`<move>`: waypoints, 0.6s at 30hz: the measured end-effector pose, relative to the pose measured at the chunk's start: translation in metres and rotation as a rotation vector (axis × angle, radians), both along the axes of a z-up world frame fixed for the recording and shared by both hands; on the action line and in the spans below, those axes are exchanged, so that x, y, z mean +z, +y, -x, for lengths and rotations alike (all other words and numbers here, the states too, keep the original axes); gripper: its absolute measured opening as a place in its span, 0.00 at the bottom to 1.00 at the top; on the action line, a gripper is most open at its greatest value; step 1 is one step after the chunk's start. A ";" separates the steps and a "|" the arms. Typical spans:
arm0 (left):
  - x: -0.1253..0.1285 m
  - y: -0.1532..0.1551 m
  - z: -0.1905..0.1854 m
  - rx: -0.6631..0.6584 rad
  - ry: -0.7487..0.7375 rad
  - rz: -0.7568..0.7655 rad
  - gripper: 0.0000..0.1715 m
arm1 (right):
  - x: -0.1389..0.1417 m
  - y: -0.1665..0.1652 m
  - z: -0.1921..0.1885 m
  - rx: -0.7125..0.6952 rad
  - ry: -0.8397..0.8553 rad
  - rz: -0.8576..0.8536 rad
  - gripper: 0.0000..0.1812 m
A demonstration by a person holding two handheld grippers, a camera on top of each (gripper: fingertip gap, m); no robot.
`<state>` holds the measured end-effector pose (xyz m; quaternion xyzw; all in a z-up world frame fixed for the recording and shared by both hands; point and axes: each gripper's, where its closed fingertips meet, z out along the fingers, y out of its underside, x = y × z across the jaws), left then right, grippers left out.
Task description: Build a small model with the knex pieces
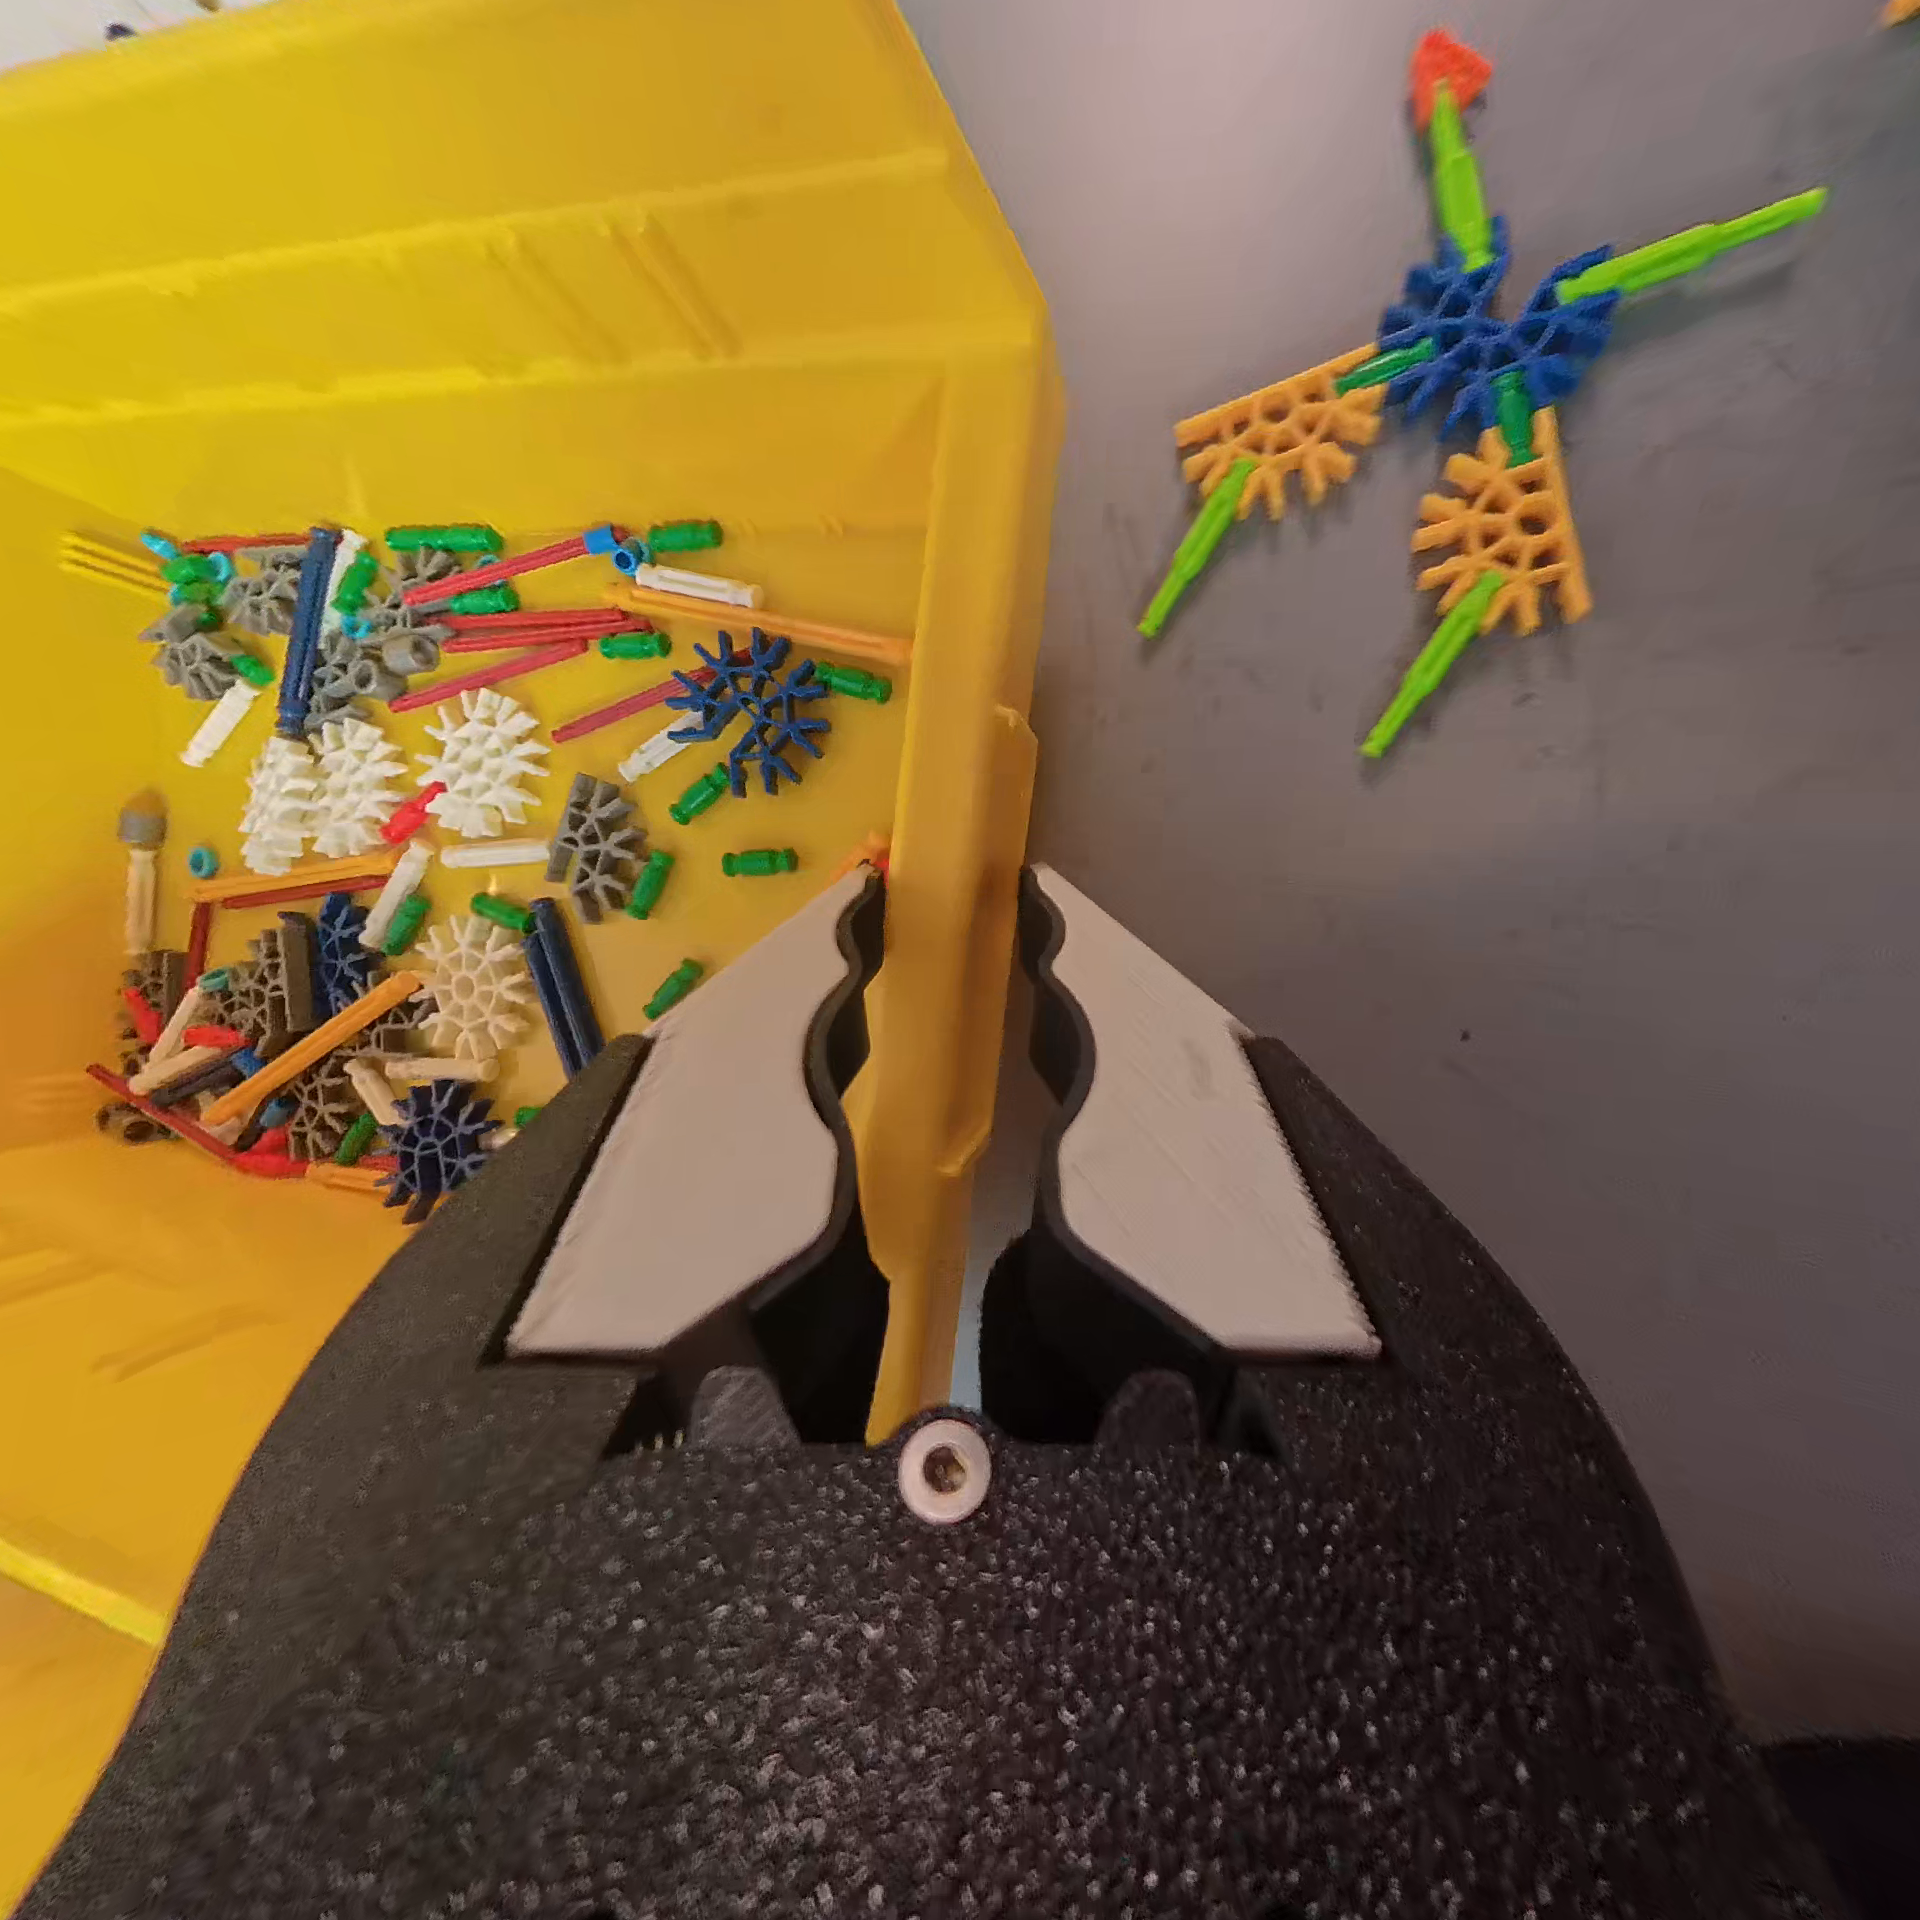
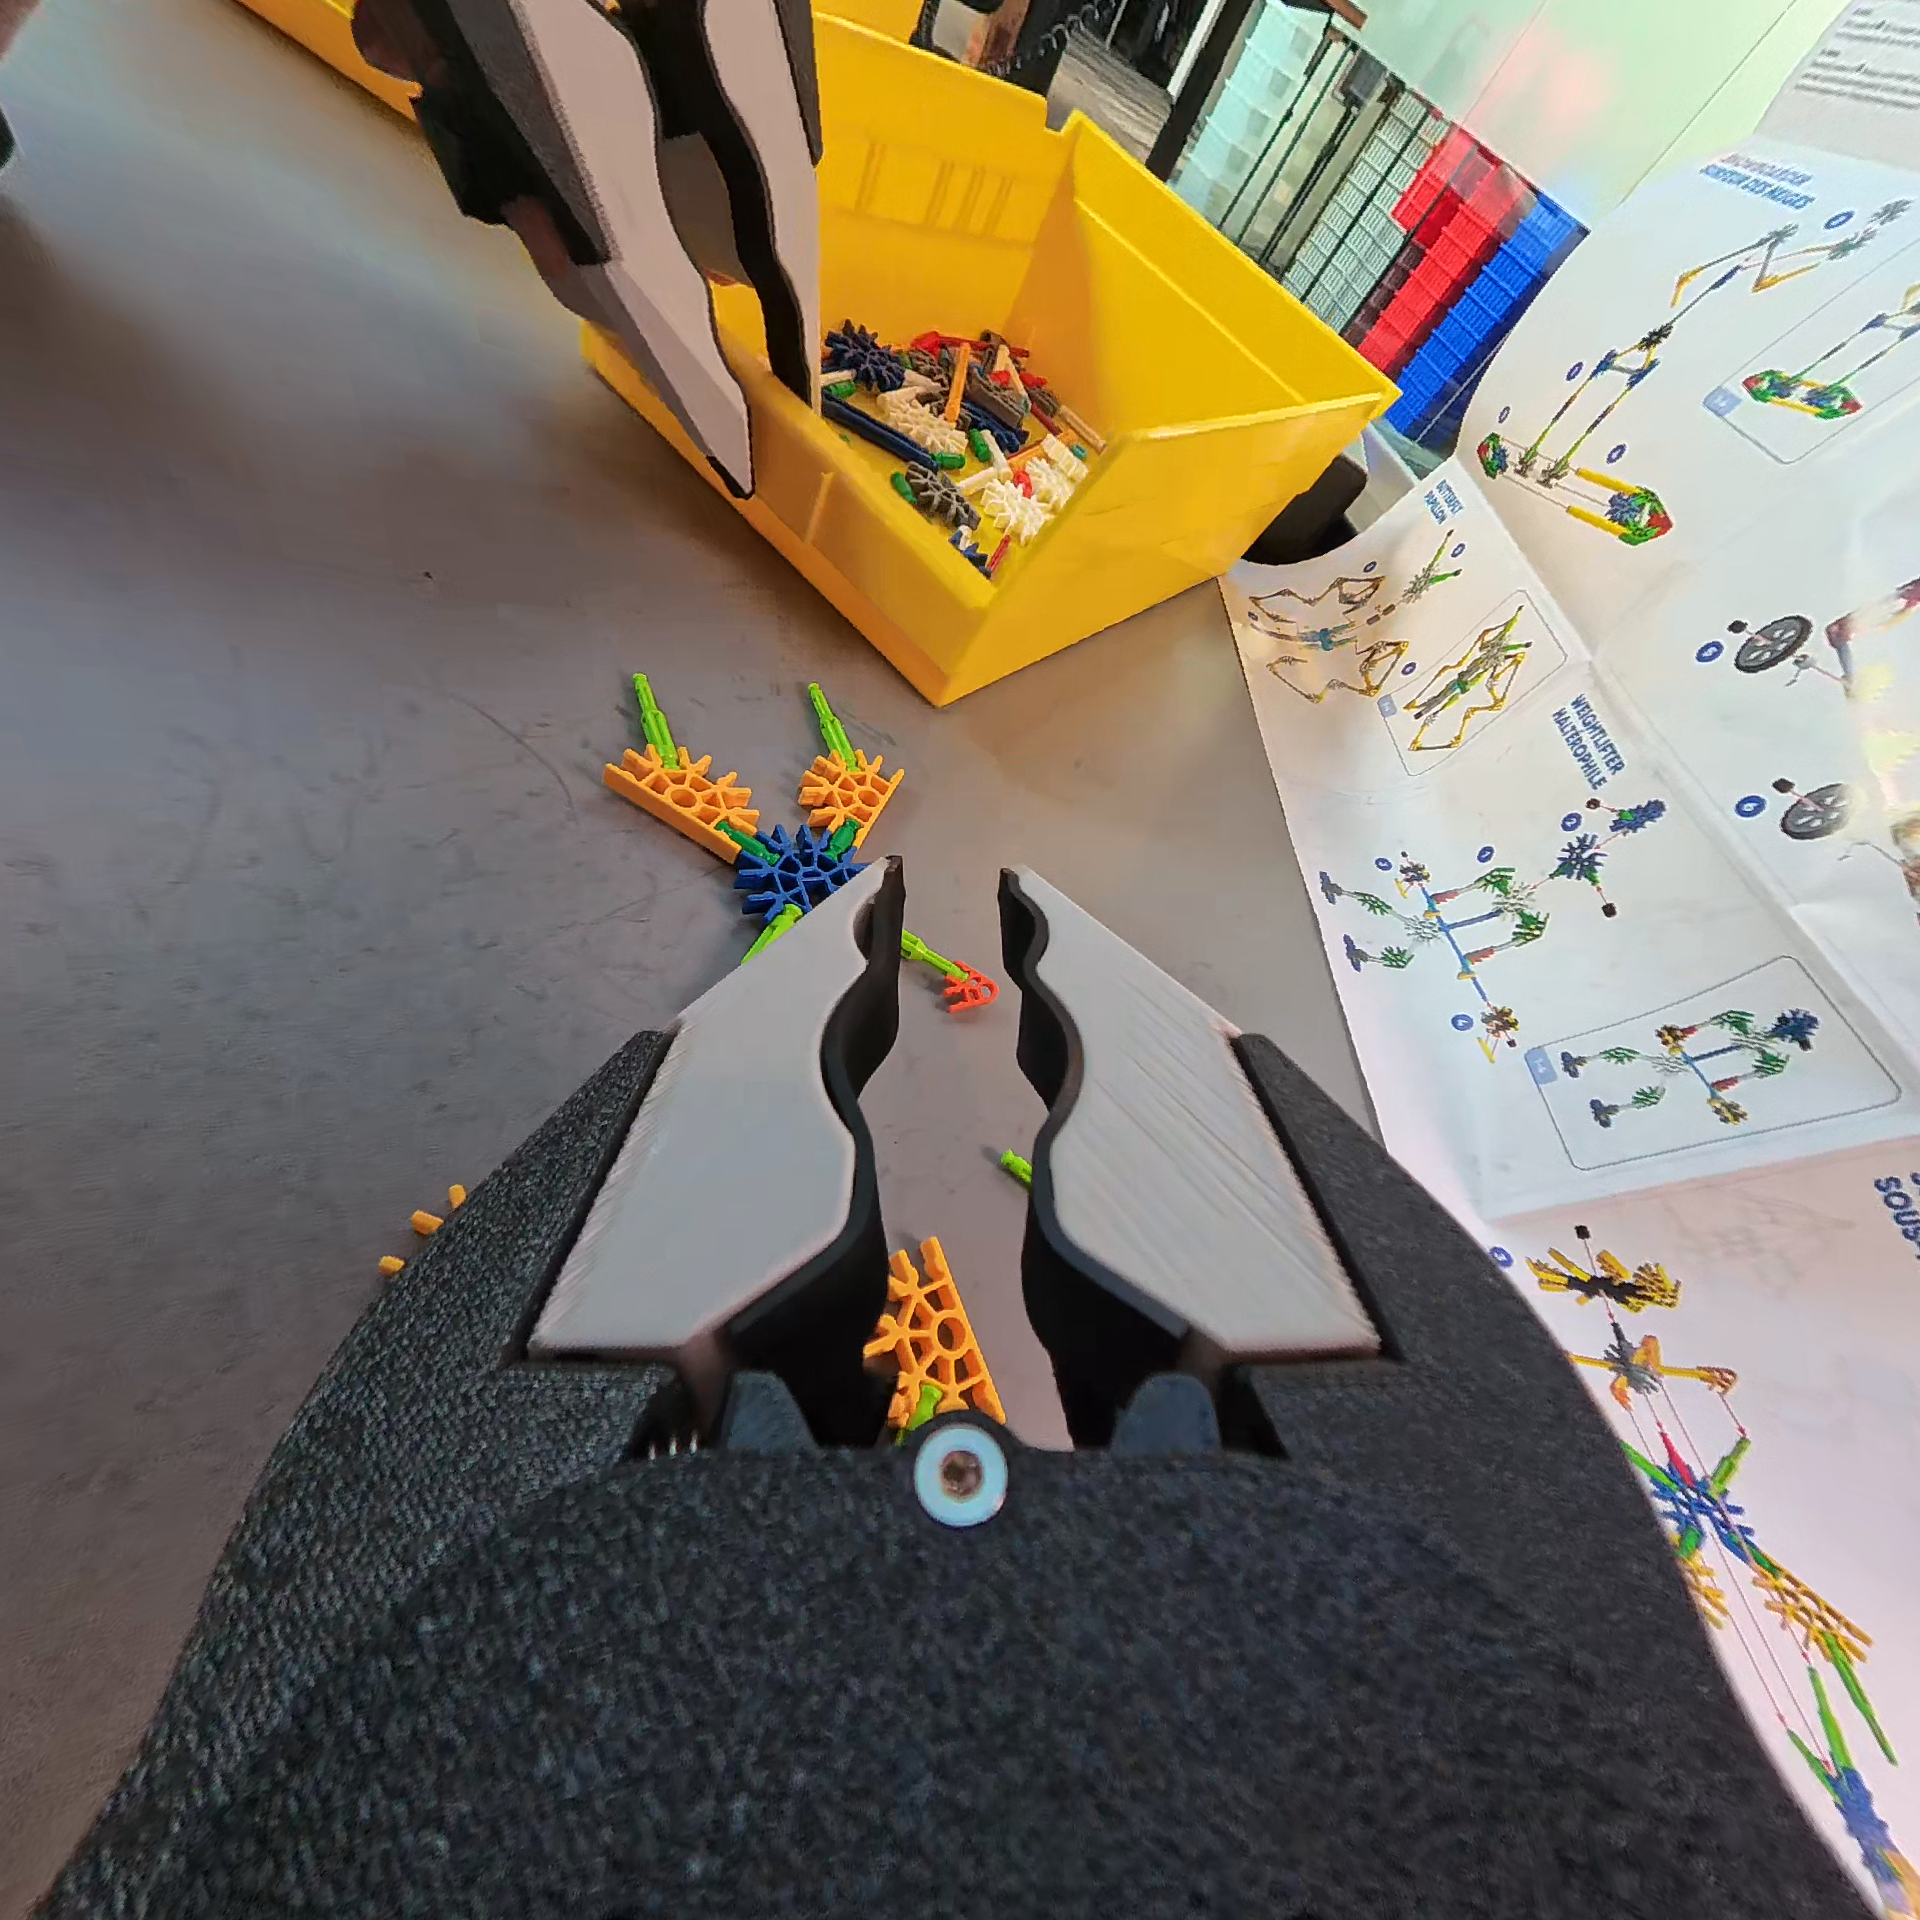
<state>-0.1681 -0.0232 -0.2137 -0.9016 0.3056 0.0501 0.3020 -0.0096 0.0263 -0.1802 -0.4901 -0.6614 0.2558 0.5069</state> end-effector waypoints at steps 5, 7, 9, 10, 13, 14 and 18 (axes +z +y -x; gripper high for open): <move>0.000 0.019 0.010 0.158 -0.052 -0.043 0.16 | 0.003 0.002 0.000 -0.010 0.012 0.025 0.09; 0.001 0.027 0.037 0.224 0.030 -0.060 0.17 | 0.004 0.003 -0.001 -0.012 0.016 0.035 0.08; 0.002 0.028 0.020 0.160 0.031 -0.078 0.15 | 0.005 0.004 -0.001 -0.014 0.020 0.045 0.08; 0.002 0.028 0.010 0.145 0.022 -0.090 0.15 | 0.005 0.005 -0.001 -0.016 0.021 0.047 0.08; 0.002 0.027 0.009 0.150 0.011 -0.100 0.15 | 0.005 0.005 -0.002 -0.016 0.016 0.049 0.08; 0.002 0.027 0.012 0.155 0.000 -0.099 0.15 | 0.005 0.004 -0.003 -0.015 0.015 0.048 0.08; 0.002 0.027 0.019 0.171 0.026 -0.110 0.16 | 0.004 0.005 -0.003 -0.015 0.014 0.051 0.08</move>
